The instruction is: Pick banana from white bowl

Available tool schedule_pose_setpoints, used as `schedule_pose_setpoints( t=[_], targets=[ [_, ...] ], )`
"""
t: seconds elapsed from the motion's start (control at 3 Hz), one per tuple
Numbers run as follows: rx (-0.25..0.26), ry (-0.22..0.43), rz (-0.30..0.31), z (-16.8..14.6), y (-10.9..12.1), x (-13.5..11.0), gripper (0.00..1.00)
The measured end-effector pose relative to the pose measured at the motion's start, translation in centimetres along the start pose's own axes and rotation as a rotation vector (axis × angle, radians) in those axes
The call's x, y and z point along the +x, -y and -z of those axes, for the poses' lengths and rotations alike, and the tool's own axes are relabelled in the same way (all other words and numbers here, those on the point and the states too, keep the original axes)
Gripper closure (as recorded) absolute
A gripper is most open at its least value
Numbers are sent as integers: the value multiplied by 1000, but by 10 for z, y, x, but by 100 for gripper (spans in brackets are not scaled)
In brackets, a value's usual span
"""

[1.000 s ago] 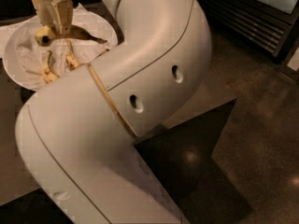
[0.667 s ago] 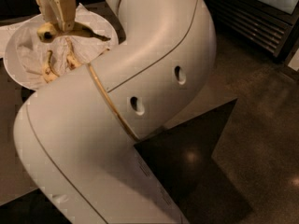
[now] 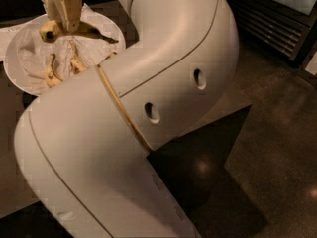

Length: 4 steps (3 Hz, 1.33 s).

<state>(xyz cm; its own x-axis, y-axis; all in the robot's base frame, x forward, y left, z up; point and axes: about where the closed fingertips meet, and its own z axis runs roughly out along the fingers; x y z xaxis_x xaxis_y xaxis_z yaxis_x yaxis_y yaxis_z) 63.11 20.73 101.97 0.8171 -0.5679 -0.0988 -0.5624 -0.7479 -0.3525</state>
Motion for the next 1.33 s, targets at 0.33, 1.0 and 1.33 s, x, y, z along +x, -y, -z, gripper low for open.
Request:
schedule_pose_setpoints(
  t=[0.33,1.0,1.33],
  targets=[
    [3,-15,-70,19,-17,5,100],
    [81,-55,-163,42,-30,25,100],
    [98,-48,-188,49,-39,28,100]
  ],
)
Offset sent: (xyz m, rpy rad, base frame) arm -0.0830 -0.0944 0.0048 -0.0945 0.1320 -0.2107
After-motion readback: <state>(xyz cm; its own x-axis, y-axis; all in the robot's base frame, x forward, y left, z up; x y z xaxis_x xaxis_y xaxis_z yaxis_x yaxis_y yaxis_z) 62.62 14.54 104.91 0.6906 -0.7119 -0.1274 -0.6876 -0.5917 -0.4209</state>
